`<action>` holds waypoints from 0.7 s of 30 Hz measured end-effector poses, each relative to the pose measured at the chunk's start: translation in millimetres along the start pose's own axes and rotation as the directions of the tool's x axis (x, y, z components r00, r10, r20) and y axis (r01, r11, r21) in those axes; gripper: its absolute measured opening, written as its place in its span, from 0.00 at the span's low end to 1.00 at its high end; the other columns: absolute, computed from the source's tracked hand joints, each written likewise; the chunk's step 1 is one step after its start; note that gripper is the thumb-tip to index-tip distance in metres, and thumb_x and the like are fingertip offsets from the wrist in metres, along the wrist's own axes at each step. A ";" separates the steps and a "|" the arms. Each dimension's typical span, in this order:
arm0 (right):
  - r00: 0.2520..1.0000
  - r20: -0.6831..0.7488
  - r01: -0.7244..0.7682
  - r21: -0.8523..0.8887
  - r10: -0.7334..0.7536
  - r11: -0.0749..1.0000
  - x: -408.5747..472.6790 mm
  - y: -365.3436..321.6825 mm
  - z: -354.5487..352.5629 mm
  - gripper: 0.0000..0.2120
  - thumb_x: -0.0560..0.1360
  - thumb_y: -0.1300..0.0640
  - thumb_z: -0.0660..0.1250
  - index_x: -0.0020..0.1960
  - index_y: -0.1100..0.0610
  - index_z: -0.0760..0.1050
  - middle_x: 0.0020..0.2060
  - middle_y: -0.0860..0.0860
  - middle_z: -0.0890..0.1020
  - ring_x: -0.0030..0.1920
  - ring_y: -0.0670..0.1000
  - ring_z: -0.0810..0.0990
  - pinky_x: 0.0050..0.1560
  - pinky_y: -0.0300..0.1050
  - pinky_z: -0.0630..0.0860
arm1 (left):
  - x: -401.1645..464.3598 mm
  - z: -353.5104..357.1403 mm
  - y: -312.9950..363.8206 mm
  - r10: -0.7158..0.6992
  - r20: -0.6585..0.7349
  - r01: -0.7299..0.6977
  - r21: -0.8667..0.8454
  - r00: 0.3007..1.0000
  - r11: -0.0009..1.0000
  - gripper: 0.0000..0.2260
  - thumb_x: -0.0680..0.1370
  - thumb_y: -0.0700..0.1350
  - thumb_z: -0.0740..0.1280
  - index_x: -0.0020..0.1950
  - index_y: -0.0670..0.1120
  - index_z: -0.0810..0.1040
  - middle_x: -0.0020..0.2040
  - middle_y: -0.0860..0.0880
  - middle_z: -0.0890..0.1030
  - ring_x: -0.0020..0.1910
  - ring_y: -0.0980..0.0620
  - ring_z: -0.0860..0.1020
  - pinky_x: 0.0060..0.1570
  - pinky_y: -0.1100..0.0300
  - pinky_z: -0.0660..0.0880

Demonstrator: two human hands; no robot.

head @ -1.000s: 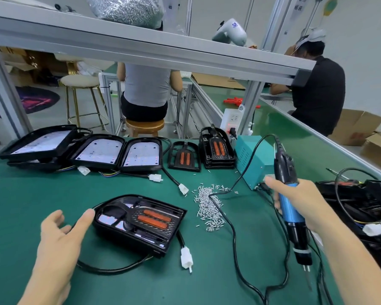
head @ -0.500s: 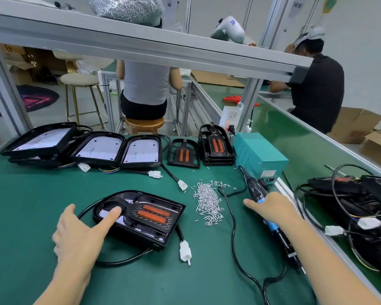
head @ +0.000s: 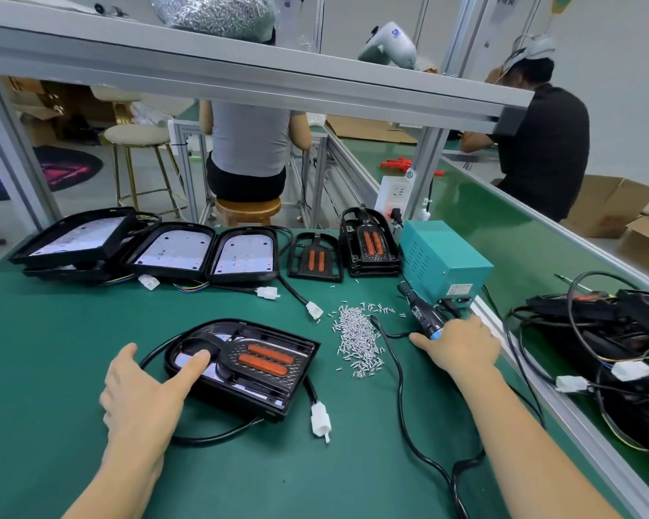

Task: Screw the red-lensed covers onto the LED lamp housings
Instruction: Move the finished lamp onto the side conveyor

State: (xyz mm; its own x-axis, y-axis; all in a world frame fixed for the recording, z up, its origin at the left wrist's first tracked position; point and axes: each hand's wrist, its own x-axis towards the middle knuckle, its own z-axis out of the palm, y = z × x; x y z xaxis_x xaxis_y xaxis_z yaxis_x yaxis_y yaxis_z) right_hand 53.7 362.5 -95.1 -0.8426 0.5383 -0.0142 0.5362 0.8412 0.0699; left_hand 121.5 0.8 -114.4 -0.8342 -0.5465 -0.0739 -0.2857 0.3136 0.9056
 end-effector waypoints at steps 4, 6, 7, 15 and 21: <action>1.000 0.016 -0.018 0.058 0.017 0.998 -7.0 -0.3 -3.4 0.40 0.70 0.28 0.63 0.68 0.57 0.65 0.66 0.57 0.71 0.66 0.59 0.71 0.62 0.52 0.69 | -4.8 -0.4 3.0 0.009 0.006 -0.009 -0.009 1.000 1.000 0.42 0.70 0.54 0.75 0.77 0.46 0.56 0.76 0.45 0.58 0.74 0.43 0.55 0.71 0.41 0.56; 0.996 -0.084 0.018 0.042 -0.015 0.999 -16.9 -8.5 -15.5 0.38 0.71 0.31 0.65 0.69 0.57 0.64 0.66 0.57 0.71 0.67 0.59 0.70 0.63 0.53 0.67 | -5.6 -1.4 1.9 0.015 0.004 -0.015 -0.031 1.000 0.999 0.41 0.71 0.53 0.74 0.77 0.46 0.56 0.76 0.45 0.58 0.74 0.44 0.55 0.72 0.42 0.56; 0.983 -0.173 0.074 0.056 -0.063 0.996 -23.2 -15.2 -23.0 0.36 0.72 0.33 0.66 0.69 0.57 0.64 0.65 0.57 0.71 0.66 0.59 0.70 0.62 0.53 0.67 | -5.0 -2.1 0.9 0.016 0.001 -0.016 -0.040 1.000 0.999 0.41 0.71 0.53 0.74 0.77 0.46 0.56 0.76 0.46 0.58 0.75 0.44 0.55 0.72 0.42 0.56; 0.772 -0.080 0.533 0.622 -0.630 0.574 -98.1 -90.7 -34.8 0.29 0.76 0.37 0.63 0.70 0.53 0.70 0.64 0.49 0.75 0.62 0.49 0.73 0.63 0.46 0.69 | -12.2 -1.9 2.1 0.048 -0.033 -0.046 0.040 0.998 0.998 0.39 0.72 0.50 0.73 0.76 0.43 0.56 0.77 0.44 0.56 0.75 0.43 0.55 0.72 0.43 0.55; 0.738 0.172 0.309 0.774 -0.653 0.553 -110.7 -115.4 -19.7 0.32 0.71 0.36 0.70 0.69 0.53 0.72 0.63 0.49 0.78 0.62 0.50 0.76 0.64 0.47 0.71 | -30.9 -7.6 -13.2 0.153 -0.070 -0.094 0.523 0.986 0.847 0.39 0.75 0.63 0.60 0.77 0.41 0.54 0.76 0.41 0.59 0.76 0.45 0.51 0.71 0.45 0.48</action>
State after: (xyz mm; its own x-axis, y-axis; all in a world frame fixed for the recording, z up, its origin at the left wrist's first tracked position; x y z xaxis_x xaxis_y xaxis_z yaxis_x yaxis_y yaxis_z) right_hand 84.1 204.8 -81.9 -0.9632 -0.1431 -0.2275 0.0745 0.6713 -0.7374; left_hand 154.7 7.7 -120.9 -0.8329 -0.5452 0.0953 -0.4098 0.7233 0.5558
